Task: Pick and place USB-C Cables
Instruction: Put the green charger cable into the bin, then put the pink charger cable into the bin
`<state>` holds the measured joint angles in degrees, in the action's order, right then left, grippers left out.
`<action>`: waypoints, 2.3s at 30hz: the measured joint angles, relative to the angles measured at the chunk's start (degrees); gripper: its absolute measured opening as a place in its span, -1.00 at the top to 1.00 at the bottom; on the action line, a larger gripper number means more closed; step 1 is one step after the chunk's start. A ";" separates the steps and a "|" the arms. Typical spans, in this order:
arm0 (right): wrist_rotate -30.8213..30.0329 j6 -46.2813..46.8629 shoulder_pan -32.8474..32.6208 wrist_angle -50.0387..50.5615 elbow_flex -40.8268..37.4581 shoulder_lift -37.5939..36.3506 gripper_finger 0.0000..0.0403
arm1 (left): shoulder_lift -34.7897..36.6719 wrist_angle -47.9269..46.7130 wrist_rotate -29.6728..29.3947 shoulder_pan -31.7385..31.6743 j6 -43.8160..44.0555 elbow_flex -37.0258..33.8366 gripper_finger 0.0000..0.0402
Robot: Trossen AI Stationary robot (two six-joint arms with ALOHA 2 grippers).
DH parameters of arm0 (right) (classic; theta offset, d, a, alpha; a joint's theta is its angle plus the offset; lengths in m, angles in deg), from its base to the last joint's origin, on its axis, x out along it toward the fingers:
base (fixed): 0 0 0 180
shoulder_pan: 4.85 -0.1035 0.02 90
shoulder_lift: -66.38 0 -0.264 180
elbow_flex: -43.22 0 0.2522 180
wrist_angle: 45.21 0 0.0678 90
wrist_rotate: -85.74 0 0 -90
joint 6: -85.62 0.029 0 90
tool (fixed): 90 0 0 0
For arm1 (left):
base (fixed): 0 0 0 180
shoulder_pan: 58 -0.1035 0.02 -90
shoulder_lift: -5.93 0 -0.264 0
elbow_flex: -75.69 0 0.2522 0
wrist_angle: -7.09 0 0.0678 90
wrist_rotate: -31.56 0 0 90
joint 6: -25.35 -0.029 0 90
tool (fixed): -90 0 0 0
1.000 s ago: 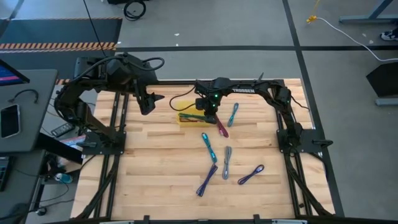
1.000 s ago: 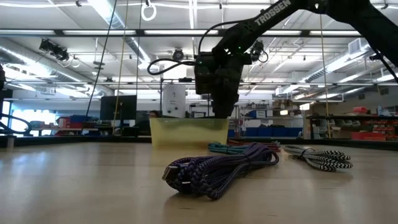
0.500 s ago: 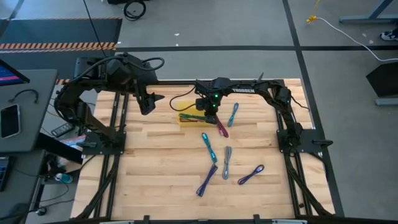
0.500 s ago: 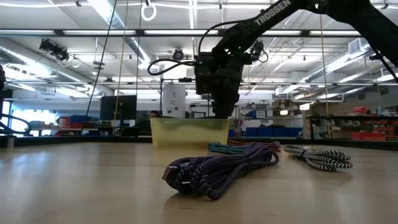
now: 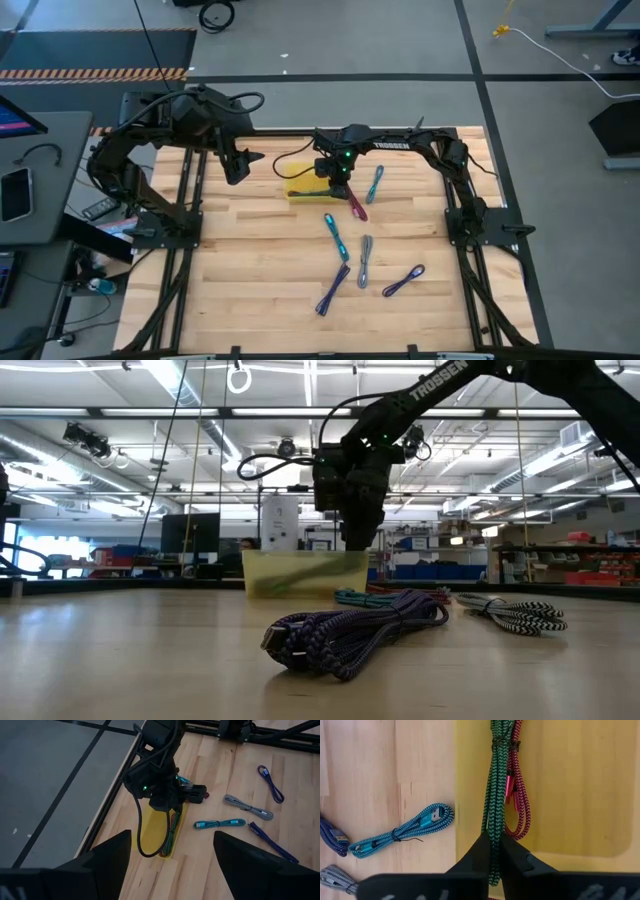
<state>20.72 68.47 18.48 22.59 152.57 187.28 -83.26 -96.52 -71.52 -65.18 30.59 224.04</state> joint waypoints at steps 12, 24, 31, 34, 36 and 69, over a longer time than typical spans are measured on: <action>-3.79 0.49 -0.22 -0.03 0.00 -0.02 0.73 | 0.00 0.00 -0.01 0.00 0.00 -0.01 -0.43; -7.52 0.49 -1.75 0.04 0.11 -2.60 0.47 | -0.01 0.02 -0.01 0.00 -0.02 0.01 -0.43; -10.90 1.71 -2.73 0.09 0.11 -5.94 0.52 | -0.02 0.04 -0.02 0.00 0.00 -0.01 -0.43; -10.60 4.83 -2.80 1.54 0.11 -8.53 0.54 | -0.04 0.02 -0.02 0.01 0.00 0.00 -0.43; -10.60 6.68 -2.78 4.49 0.11 -10.42 0.55 | -0.04 0.03 -0.02 0.01 0.00 0.00 -0.43; -21.60 47.04 -12.37 -1.57 -23.06 -18.02 0.05 | -0.05 -0.01 -0.02 0.01 0.11 -0.01 -0.43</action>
<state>-0.88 115.50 6.11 21.02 129.51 169.26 -83.31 -96.53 -71.54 -65.17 30.70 224.04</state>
